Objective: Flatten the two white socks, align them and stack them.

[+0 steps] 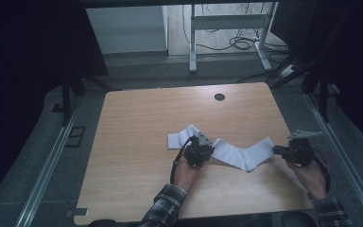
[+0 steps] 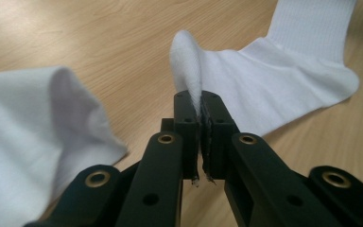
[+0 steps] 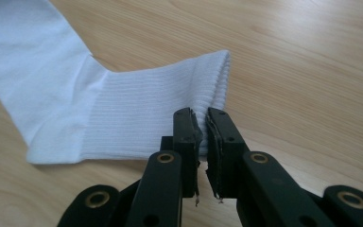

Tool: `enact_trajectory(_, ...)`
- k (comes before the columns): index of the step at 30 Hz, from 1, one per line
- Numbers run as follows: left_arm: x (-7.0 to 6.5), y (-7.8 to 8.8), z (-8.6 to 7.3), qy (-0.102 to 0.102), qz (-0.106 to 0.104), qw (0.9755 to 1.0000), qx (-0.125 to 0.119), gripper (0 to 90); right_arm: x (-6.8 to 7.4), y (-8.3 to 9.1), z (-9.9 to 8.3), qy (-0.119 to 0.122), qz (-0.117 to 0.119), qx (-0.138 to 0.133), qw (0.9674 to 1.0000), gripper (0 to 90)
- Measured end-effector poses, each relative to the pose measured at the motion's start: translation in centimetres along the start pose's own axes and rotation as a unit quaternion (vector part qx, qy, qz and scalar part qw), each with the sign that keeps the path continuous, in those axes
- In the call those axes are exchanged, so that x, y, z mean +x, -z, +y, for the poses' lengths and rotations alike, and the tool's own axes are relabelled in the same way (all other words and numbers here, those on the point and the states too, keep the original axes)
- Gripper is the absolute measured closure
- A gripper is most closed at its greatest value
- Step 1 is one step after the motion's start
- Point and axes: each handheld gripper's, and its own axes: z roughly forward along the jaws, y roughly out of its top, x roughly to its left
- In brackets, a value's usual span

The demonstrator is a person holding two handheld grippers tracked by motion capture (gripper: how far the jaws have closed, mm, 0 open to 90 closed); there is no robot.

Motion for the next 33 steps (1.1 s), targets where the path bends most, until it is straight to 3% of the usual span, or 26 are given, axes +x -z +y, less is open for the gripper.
enact_trajectory(3,0.3,2.1,-0.5,-0.004,0.007,1.0000,-0.002,86.3,1.1,0.3,0.4,0.012,0.010,-0.003,0.9999,82.6)
enact_trajectory(4,0.3,2.1,-0.5,-0.004,0.007,1.0000,-0.002,86.2,1.1,0.3,0.4,0.012,0.010,-0.003,0.9999,82.6)
enact_trajectory(7,0.9,4.4,-1.4,0.003,0.015,0.9999,-0.005,86.3,2.6,0.6,1.0,0.019,0.031,-0.011,0.9993,82.6)
enact_trajectory(9,1.1,4.9,-1.8,0.005,0.016,0.9998,-0.006,86.3,3.0,0.6,1.2,0.022,0.036,-0.012,0.9990,82.6)
enact_trajectory(10,1.5,6.1,-2.5,0.009,0.022,0.9997,-0.004,86.2,3.8,0.6,1.6,0.026,0.048,-0.014,0.9984,82.6)
enact_trajectory(14,2.3,7.8,-4.0,0.027,0.026,0.9993,-0.005,86.1,5.4,0.2,2.1,0.039,0.068,-0.014,0.9969,82.6)
enact_trajectory(15,2.8,9.0,-5.1,0.038,0.032,0.9988,-0.005,86.1,6.6,-0.2,2.5,0.050,0.080,-0.011,0.9954,82.6)
enact_trajectory(17,3.1,9.5,-5.6,0.042,0.035,0.9985,-0.003,86.1,7.3,-0.5,2.7,0.056,0.088,-0.010,0.9946,82.6)
enact_trajectory(18,3.6,10.5,-6.7,0.049,0.043,0.9979,-0.002,86.0,8.6,-1.2,3.1,0.069,0.099,-0.006,0.9926,82.6)
enact_trajectory(19,3.6,10.5,-6.7,0.049,0.043,0.9979,-0.002,86.0,9.3,-1.5,3.3,0.074,0.104,-0.002,0.9918,82.6)
enact_trajectory(21,4.4,11.8,-8.2,0.061,0.053,0.9967,-0.001,85.9,10.7,-2.2,3.7,0.089,0.111,0.005,0.9898,82.6)
enact_trajectory(22,4.4,11.8,-8.2,0.061,0.053,0.9967,-0.001,86.0,10.7,-2.2,3.7,0.089,0.111,0.005,0.9898,82.6)
enact_trajectory(25,5.3,12.5,-9.8,0.076,0.063,0.9950,0.008,85.9,12.7,-3.7,4.3,0.109,0.118,0.016,0.9869,82.5)
enact_trajectory(27,5.5,12.2,-10.5,0.082,0.064,0.9944,0.019,85.6,13.2,-4.5,4.2,0.114,0.118,0.027,0.9860,82.3)
enact_trajectory(33,5.7,10.5,-11.8,0.089,0.069,0.9923,0.051,79.8,13.3,-6.5,2.7,0.114,0.123,0.061,0.9840,80.1)
